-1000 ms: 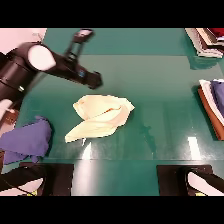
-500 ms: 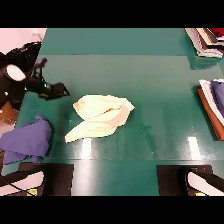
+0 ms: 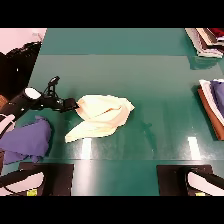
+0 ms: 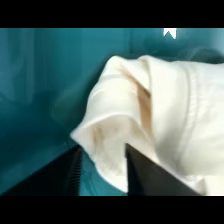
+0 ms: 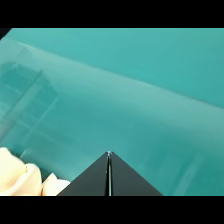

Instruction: Fold the shirts.

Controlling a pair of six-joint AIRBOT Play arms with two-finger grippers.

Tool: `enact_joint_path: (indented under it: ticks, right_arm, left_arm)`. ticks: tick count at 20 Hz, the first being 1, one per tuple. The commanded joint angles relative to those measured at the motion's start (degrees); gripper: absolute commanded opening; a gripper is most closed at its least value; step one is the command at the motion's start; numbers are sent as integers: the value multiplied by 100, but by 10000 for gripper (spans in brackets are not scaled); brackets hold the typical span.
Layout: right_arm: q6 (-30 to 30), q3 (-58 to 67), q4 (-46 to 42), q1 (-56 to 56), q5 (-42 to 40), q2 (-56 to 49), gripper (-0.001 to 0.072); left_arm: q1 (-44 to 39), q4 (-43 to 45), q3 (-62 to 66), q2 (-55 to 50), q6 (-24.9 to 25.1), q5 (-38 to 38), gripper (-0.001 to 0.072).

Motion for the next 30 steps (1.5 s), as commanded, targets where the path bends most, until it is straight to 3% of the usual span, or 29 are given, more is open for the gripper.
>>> enact_joint_path:
  ticks: [1, 6, 7, 8, 12, 15, 17, 19, 22, 25, 30]
  right_arm:
    - [61, 0, 0, 2, 258, -39, 17]
    - [92, -2, -2, 2, 621, -39, 17]
    - [94, -2, -2, 2, 695, -39, 17]
    - [131, -59, -4, 2, 767, -37, 17]
    - [356, -1360, -15, 2, 859, 249, 17]
    - [376, -3215, 4, 13, 262, 551, 34]
    - [376, -4474, 232, 13, -358, 568, 437]
    - [358, -5445, 839, 22, -817, 275, 447]
    - [-31, -6057, 1246, 404, -1320, -476, 366]
    - [-28, -5910, 1307, 994, -1875, -1176, 366]
    - [-20, -4809, 1451, 1749, -1829, -2256, 366]
  left_arm:
    - [-260, -83, -70, -4, 72, 487, 243]
    - [-260, -39, -74, -4, 26, 603, 241]
    - [-258, -39, -74, -2, 22, 715, 209]
    - [-240, -39, -55, -2, 22, 761, 29]
    - [-243, 243, 564, 79, -59, 577, 22]
    - [-243, 765, 1401, 98, -55, 116, 22]
    - [-243, 798, 1779, 98, -55, -44, 22]
    - [-243, 796, 1917, 98, -57, -13, 22]
    - [-243, 802, 1912, 98, -57, -50, 22]
    - [-243, 802, 1912, 98, -57, -85, 23]
    - [-243, 802, 1912, 98, -55, -133, 22]
